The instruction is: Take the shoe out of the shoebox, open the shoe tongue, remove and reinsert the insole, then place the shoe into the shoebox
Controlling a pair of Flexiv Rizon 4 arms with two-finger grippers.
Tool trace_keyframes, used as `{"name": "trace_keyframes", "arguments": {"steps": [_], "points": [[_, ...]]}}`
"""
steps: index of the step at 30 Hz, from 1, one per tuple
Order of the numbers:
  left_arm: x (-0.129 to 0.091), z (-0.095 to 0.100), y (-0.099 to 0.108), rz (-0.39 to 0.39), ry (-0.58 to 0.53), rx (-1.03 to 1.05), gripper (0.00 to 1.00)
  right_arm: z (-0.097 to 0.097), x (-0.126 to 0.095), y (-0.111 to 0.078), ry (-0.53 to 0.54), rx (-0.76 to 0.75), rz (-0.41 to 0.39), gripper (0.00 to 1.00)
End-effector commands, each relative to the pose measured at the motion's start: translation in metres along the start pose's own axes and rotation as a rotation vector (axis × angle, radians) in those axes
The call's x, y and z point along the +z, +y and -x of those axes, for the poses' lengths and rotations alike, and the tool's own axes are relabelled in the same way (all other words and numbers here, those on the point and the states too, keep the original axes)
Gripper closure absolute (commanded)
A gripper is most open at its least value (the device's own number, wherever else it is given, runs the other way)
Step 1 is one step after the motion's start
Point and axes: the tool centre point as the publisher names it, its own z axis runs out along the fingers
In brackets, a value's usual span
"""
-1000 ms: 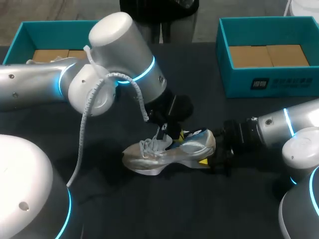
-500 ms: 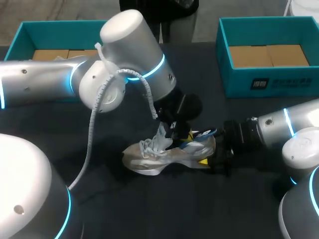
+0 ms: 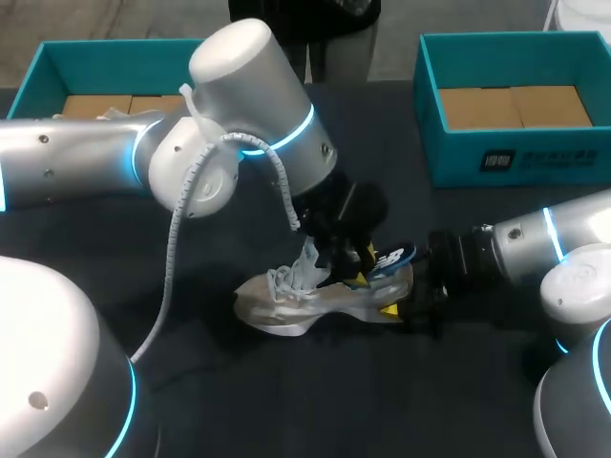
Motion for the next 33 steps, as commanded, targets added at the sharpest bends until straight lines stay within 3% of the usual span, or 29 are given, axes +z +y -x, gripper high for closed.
{"name": "trace_keyframes", "arguments": {"steps": [1,14,22,25,27,28,30,33], "points": [[-0.007,-0.009,0.002,-0.006,-0.012,0.008,0.55,-0.002,0.0,0.001,-0.002,0.0,-0.003,1.0],[0.004,-0.006,0.002,-0.002,-0.022,0.003,0.58,-0.002,0.0,0.001,-0.002,0.0,-0.003,1.0],[0.012,0.0,0.003,-0.009,-0.006,-0.016,0.67,-0.002,0.0,0.001,-0.002,0.0,-0.003,1.0],[0.013,0.0,0.002,-0.009,-0.006,-0.017,0.76,-0.002,0.0,0.001,-0.002,0.0,-0.003,1.0],[0.014,0.0,0.001,-0.009,-0.003,-0.017,0.91,-0.002,0.0,0.001,-0.002,0.0,-0.003,1.0],[0.015,0.001,0.001,-0.008,-0.002,-0.018,0.95,-0.002,0.0,0.001,-0.002,0.0,-0.003,1.0],[0.016,0.001,0.001,-0.007,0.004,-0.019,1.0,-0.002,0.0,0.001,-0.002,0.0,-0.003,1.0],[0.017,0.001,0.0,-0.007,0.009,-0.019,1.0,-0.002,0.0,0.001,-0.002,0.0,-0.003,1.0]]}}
